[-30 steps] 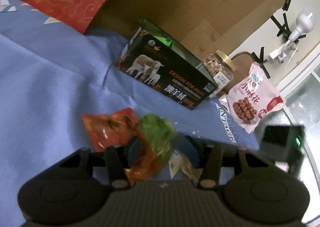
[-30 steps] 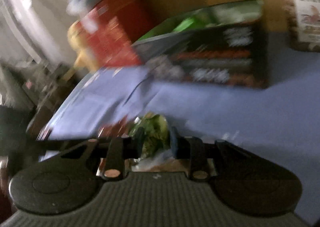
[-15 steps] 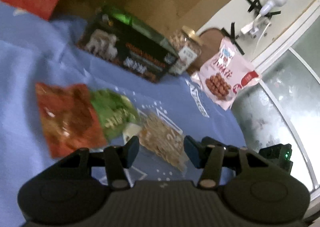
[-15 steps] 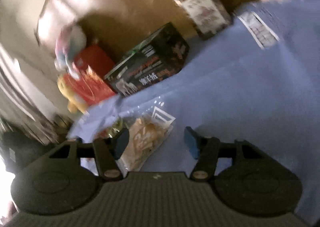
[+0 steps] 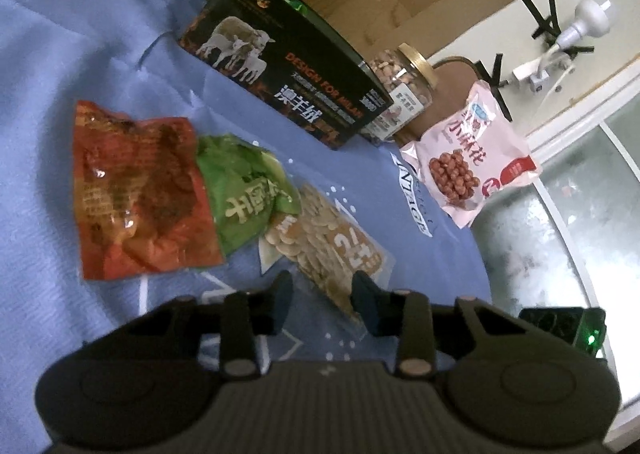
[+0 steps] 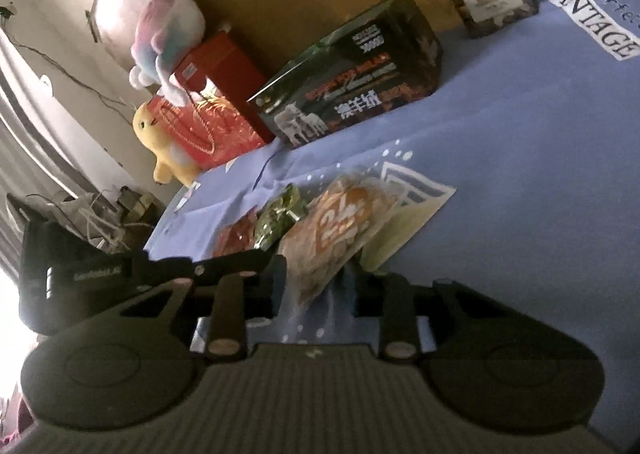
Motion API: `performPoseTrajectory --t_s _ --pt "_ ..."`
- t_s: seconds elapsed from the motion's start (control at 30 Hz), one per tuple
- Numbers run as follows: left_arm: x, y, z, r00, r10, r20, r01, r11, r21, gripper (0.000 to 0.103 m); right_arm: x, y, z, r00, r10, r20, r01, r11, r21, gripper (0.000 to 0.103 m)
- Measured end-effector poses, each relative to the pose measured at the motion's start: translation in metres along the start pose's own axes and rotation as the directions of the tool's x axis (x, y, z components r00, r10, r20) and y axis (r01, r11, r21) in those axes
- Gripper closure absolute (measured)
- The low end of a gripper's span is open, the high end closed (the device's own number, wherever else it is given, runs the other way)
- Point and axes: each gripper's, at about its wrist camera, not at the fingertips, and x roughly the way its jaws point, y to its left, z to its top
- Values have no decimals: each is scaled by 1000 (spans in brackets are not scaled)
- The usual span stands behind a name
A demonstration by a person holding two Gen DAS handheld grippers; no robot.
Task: Organize snacks
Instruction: 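Grasp the clear printed cracker bag with the right gripper, then carry the clear cracker bag into the black box and release it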
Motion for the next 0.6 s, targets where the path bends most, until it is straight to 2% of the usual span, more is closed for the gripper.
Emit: performPoseTrajectory --t_s 0.03,0.1,0.2,0.23,0.37,0.43,0.5,0.6 --pt "0 1 0 1000 -6 1 6 1000 -13 70 1 -3 0 1000 6 -1 -6 1000 22 82" --pt "3 0 -1 999 -37 -16 36 999 -30 79 0 -7 0 1000 13 13 -13 999 49 87" --pt "4 -10 -7 997 -66 -46 66 998 -3 80 -8 -5 0 999 21 33 -23 999 49 90" --pt "2 -14 -9 997 -61 -43 62 998 16 77 -13 -5 1 999 32 40 -34 998 48 91" --pt "-16 -19 -2 998 -55 20 55 998 41 50 -35 -13 2 995 72 70 -78 994 82 94" --pt "-24 -18 3 997 -50 51 49 998 35 41 -44 -22 1 992 108 73 -116 985 129 94" --pt "-24 -16 8 997 -55 49 54 998 20 39 -50 -31 -2 985 154 77 -166 968 188 94" --pt "-15 -13 9 994 -110 3 110 994 -14 33 -53 -47 -8 965 249 84 -263 917 299 94"
